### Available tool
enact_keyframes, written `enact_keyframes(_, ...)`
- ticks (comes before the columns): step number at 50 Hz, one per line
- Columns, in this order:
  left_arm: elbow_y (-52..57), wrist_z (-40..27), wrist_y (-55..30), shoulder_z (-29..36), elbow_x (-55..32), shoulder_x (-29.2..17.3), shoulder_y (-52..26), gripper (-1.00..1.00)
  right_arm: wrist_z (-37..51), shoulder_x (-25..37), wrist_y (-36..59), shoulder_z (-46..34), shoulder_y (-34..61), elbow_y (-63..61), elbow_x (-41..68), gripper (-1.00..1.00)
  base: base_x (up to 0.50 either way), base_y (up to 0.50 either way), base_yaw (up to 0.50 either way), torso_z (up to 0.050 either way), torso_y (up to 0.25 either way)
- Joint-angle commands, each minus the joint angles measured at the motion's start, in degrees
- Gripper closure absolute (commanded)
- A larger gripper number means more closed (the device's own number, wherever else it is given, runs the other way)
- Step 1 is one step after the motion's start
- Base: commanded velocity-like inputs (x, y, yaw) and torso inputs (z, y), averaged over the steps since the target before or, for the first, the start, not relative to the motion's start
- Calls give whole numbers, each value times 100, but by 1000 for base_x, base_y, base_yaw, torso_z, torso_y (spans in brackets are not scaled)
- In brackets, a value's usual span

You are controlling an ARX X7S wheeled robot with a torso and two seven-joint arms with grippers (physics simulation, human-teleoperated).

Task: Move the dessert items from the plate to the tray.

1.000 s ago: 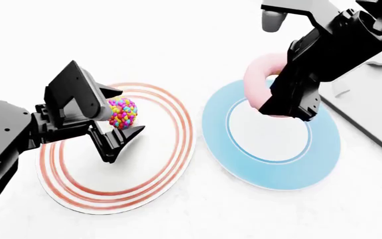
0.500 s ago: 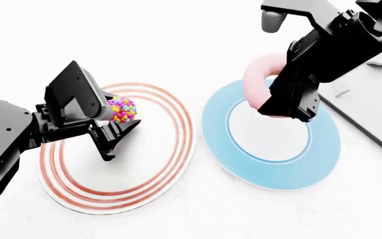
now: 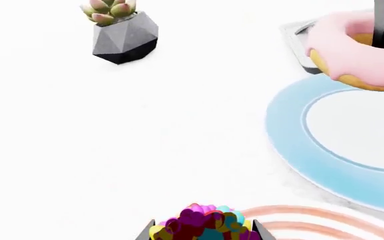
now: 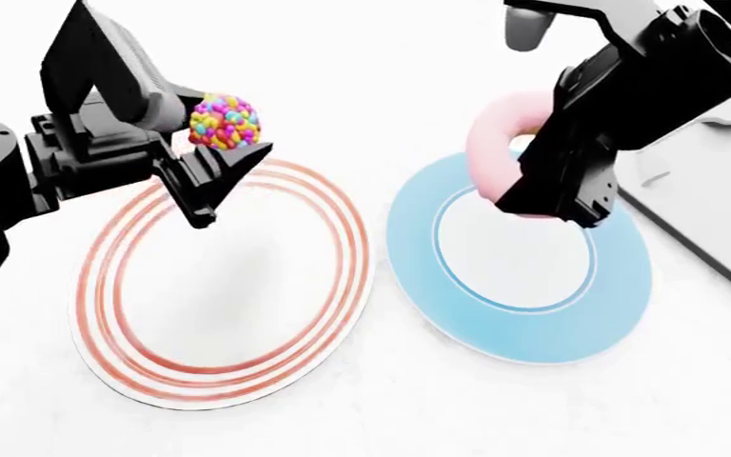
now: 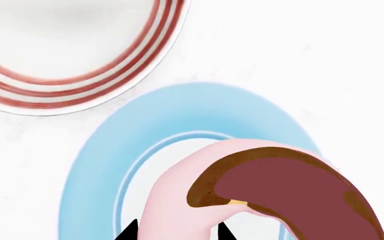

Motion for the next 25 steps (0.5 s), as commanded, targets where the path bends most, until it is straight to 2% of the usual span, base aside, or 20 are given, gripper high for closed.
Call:
enact_keyframes(1,-94,-79,-262,-215,-235,205,-525,100,118,60,89,141,43,-132,70,100,0,0,0,0,0)
enact_keyframes(5,-67,-113,-310,-226,-264,230,-519,100,162,89,157,164,47,-199,106,100,0,0,0,0,0)
enact_keyframes(25,-34,-170,-142,-204,-252,193,-216,100,216,69,243,158,151,-171,164,100,-277,-500,0,0,0)
